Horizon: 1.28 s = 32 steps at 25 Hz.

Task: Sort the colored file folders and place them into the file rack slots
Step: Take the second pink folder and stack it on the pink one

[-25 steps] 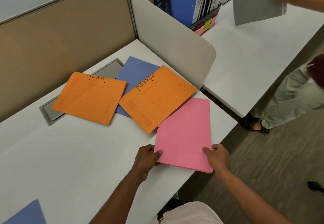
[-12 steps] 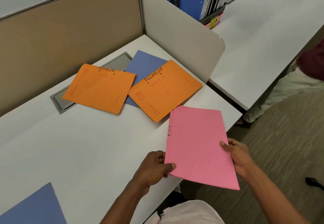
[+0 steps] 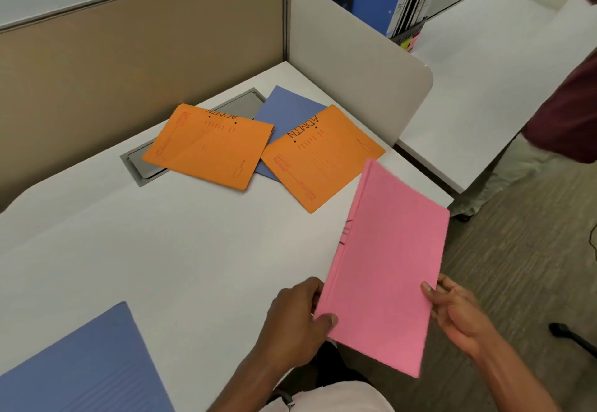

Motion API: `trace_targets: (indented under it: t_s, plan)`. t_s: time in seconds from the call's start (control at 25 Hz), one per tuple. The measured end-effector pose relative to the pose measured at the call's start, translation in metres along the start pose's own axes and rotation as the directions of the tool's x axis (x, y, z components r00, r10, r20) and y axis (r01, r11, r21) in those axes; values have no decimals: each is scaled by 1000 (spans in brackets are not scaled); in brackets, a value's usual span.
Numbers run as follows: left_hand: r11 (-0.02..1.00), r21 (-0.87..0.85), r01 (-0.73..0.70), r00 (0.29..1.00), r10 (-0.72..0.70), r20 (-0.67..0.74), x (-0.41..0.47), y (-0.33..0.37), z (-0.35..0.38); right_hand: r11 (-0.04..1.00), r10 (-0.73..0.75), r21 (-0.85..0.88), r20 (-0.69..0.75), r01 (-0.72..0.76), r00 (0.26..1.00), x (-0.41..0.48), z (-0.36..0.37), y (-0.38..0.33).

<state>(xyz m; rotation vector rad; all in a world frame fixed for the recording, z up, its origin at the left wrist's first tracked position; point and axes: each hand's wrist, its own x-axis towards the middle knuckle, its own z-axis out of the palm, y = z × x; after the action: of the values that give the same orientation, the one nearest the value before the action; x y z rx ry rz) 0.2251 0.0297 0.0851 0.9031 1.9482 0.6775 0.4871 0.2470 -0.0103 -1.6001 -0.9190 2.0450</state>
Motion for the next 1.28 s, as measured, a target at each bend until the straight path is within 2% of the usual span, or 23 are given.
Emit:
trace_targets:
  t_s: [0.08,0.16,0.24,0.36,0.48,0.6,0.64,0.72,0.8,0.84,0.96,1.04,1.08,1.16,1.2,1.28]
  plan:
    - [989,128,-80,976,104,-194,-17,-12,-21,1000,-13,-3,68,14,998,-4,31,10]
    - [959,256,-121,899,215,-381,-32,-28,-43,999,-5,-38,141,10,990,-3,73,24]
    - [957,256,-140,826,255,-503,-46,-44,-61,996,55,-82,238,-36,970,-1,120,39]
    - [960,273,-61,748,225,-624,-63,-65,-79,988,153,-44,355,-147,922,-5,190,62]
    - [916,401,12,608,312,-731,-76,-93,-102,950,218,88,501,-300,837,-9,235,76]
    - [903,404,147,480,292,-828,-90,-125,-137,893,280,128,592,-432,756,-8,255,75]
    - [903,396,164,461,285,-840,-94,-133,-146,879,304,105,630,-466,715,-5,257,73]
    - [895,416,159,476,300,-827,-97,-141,-162,876,356,-30,712,-481,605,0,262,63]
    - [891,437,121,498,327,-803,-95,-144,-171,908,383,-202,757,-368,530,6,266,50]
    - [901,422,100,484,326,-812,-93,-145,-173,912,401,-281,759,-298,513,10,269,46]
    - [965,261,-23,402,248,-882,-85,-133,-168,908,405,-399,759,-128,510,23,277,32]
    - [989,27,-148,359,80,-930,-79,-120,-159,912,373,-406,767,-55,523,30,282,26]
    - [961,-165,-220,355,-79,-931,-76,-112,-155,919,349,-392,771,-36,533,33,285,24]
    - [812,-493,-311,387,-366,-846,-71,-99,-147,933,310,-359,758,-30,574,40,287,25]
    - [776,-553,-303,400,-424,-813,-70,-95,-143,938,295,-344,746,-34,597,43,287,26]
    - [759,-586,-285,435,-442,-784,-70,-89,-132,943,279,-332,733,-31,620,47,285,31]
